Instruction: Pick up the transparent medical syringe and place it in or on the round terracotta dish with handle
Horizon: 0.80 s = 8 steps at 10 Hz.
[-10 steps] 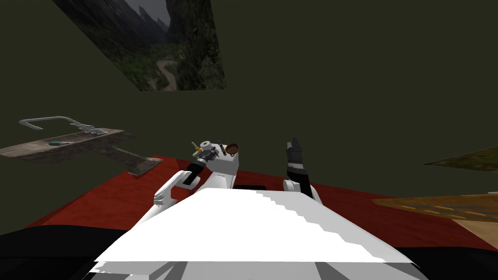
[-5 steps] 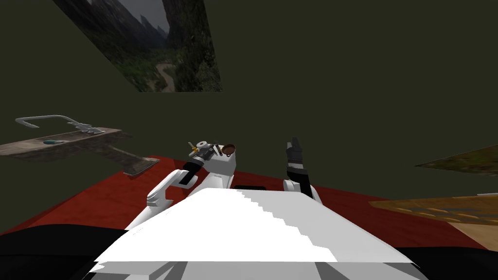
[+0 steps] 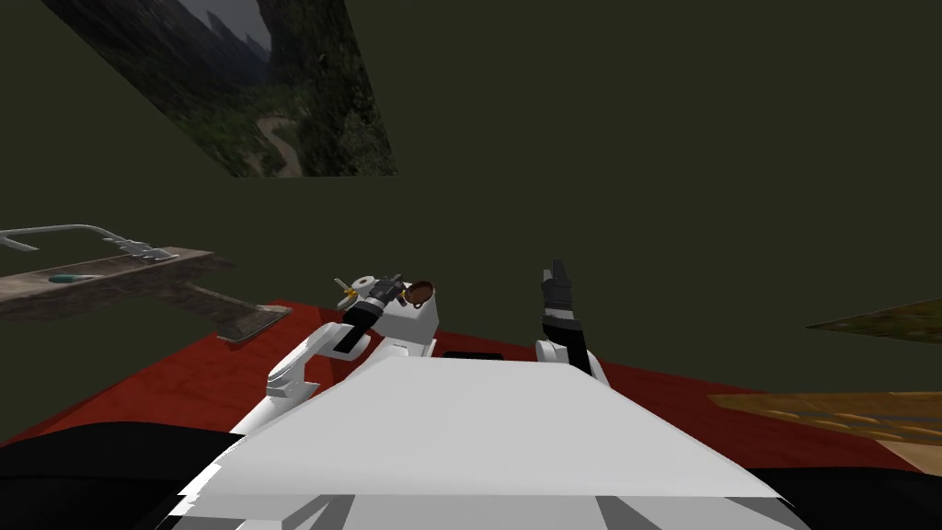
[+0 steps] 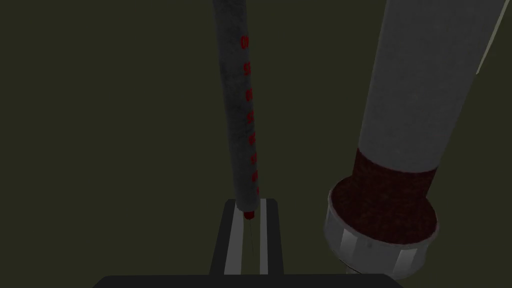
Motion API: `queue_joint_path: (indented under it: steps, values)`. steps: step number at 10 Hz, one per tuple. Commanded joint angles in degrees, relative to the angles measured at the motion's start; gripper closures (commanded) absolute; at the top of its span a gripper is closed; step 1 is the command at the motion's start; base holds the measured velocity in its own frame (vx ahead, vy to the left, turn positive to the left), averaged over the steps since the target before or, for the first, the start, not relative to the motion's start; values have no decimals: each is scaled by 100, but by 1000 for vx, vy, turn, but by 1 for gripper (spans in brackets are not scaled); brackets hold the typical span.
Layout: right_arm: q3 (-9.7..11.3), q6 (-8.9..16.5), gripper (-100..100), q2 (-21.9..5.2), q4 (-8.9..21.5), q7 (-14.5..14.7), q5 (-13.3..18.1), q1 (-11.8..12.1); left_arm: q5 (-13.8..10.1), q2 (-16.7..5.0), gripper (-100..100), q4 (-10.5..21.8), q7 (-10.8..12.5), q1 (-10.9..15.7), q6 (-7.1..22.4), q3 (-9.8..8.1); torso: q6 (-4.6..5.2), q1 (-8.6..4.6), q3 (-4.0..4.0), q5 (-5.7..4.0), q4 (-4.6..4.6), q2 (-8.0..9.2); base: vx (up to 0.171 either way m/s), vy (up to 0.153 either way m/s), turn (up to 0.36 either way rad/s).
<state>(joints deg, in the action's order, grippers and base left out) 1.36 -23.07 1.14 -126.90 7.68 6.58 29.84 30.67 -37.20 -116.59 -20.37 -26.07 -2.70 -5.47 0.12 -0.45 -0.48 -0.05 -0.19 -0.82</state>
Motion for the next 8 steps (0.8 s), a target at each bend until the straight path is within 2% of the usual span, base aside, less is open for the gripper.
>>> queue_joint_path:
  steps: [1,2,6,7,8]
  values:
    - [0,0,0,0,0,0,0,0,0,0,100,0,0,0,0,0,0,0,0,0,0,0,80,-45,14]
    - [0,0,0,0,0,0,0,-1,0,-4,-100,-5,-23,-3,6,-2,4,17,10,5,2,21,13,-8,2]
    - [-1,0,0,-1,0,0,0,-2,0,-2,-100,-16,-21,1,-7,11,-6,65,26,16,9,49,1,-4,-5]
    - [-1,0,0,-1,0,0,0,-2,0,-2,0,-16,-21,1,-7,11,-6,66,27,17,9,49,0,0,0]
    - [-1,0,0,-1,0,0,0,-2,-129,-234,-100,-78,110,-31,140,-139,-6,67,27,17,9,49,-39,-20,-112]
